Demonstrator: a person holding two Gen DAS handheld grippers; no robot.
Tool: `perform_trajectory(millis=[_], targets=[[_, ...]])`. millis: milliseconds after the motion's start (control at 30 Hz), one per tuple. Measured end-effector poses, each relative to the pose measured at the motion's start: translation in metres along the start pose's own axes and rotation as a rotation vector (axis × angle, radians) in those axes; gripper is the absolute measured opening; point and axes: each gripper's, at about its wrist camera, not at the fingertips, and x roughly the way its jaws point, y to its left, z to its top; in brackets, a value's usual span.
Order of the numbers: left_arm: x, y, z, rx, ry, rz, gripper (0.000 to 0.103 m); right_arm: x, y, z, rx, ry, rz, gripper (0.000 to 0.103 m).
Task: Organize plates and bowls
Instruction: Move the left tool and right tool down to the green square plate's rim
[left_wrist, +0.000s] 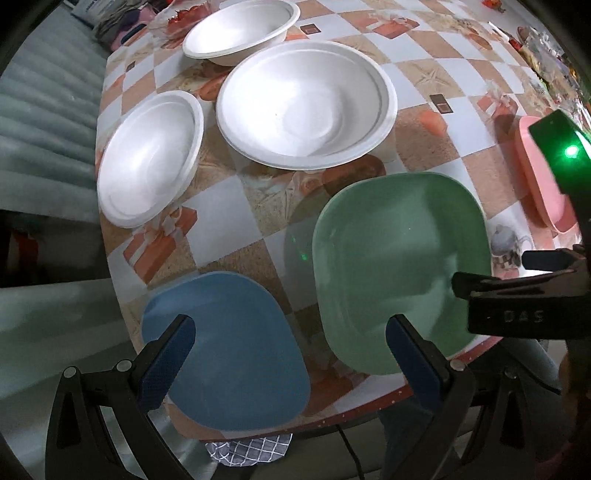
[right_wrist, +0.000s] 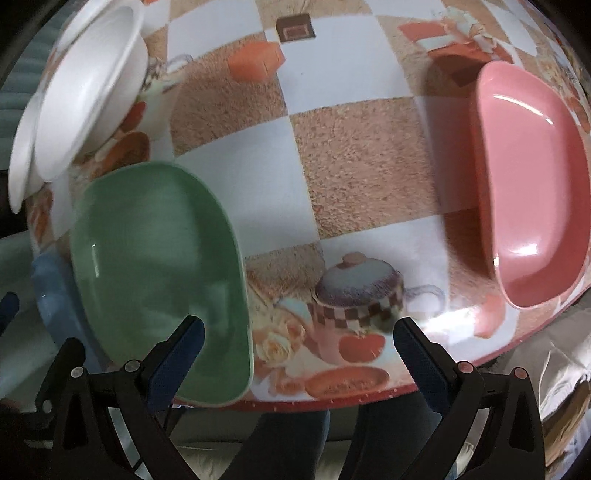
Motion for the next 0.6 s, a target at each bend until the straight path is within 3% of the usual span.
perform_trajectory(millis=[167, 600], targets=[[0.007, -0.003, 0.007, -0.009, 0.003, -0.005, 0.103, 0.001, 0.006, -0.002, -0.044, -0.035, -0.089, 0.103], [0.023, -0.021, 0.020, -0.054, -0.002, -0.046, 0.103, -0.013, -0.040, 0.019, -0.011, -0.065, -0.113, 0.103]])
